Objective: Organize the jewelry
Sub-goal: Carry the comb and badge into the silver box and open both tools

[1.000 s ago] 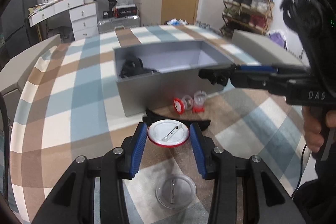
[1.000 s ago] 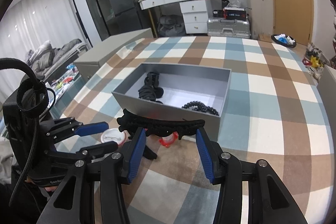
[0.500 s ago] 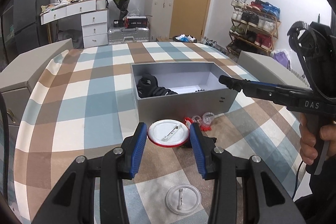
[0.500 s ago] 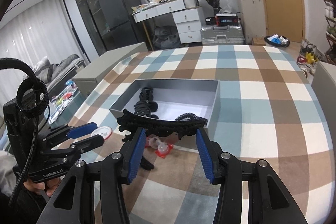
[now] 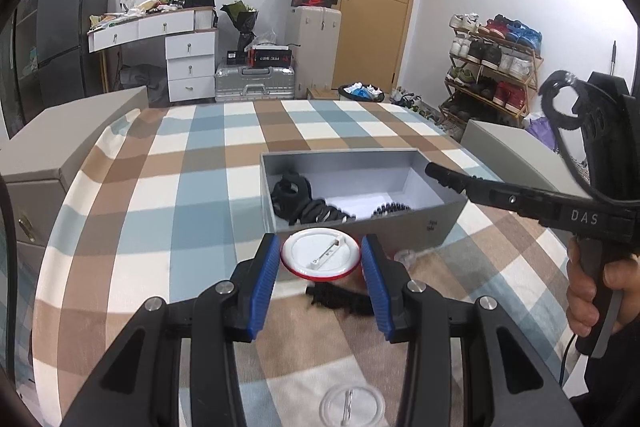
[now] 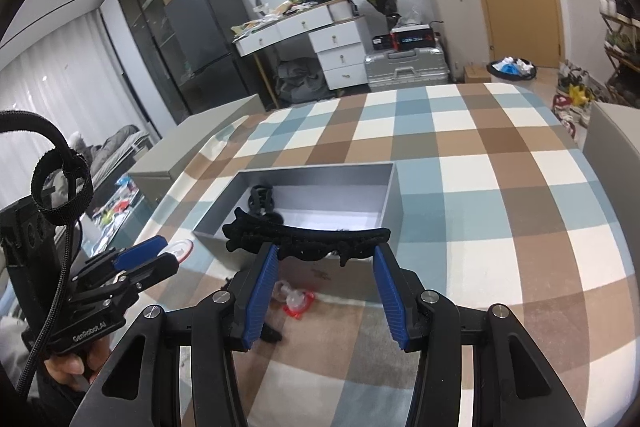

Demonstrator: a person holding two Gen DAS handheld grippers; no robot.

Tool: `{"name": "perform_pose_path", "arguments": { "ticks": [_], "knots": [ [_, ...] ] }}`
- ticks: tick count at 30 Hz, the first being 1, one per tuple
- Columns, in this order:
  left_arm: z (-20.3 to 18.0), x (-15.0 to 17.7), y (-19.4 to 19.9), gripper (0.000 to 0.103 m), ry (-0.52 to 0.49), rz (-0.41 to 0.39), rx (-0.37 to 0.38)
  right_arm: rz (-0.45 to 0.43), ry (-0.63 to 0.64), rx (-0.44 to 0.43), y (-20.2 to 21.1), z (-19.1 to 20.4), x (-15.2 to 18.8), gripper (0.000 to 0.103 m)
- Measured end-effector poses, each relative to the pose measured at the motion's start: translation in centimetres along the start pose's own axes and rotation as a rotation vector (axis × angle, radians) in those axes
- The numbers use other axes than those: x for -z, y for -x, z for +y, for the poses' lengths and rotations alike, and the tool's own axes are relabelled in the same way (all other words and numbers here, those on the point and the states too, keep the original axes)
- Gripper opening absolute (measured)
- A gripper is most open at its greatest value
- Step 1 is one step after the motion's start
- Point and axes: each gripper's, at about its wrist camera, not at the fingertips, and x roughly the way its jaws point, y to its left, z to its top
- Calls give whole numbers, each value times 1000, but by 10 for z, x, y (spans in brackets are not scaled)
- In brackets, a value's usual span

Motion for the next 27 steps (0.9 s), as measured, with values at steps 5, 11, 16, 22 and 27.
{"name": "perform_pose_path", "arguments": {
  "ticks": [5,11,16,22,27],
  "knots": [
    [0,-12,-9,36,-7,-16,-8,11,-36,2,-14,-2,-8,48],
    [2,-21,-20,36,-9,-23,-24,13,-50,10,-21,-1,-12,48],
    [6,-23,-29,36,7,-13,-38,13,-53,16,-21,0,-15,48],
    [0,-25,-36,36,-12,1,-59,18,-46,16,-24,3,-18,48],
    [-2,-25,-44,36,-18,19,-65,27,-51,15,-30,1,-21,48]
  ]
}}
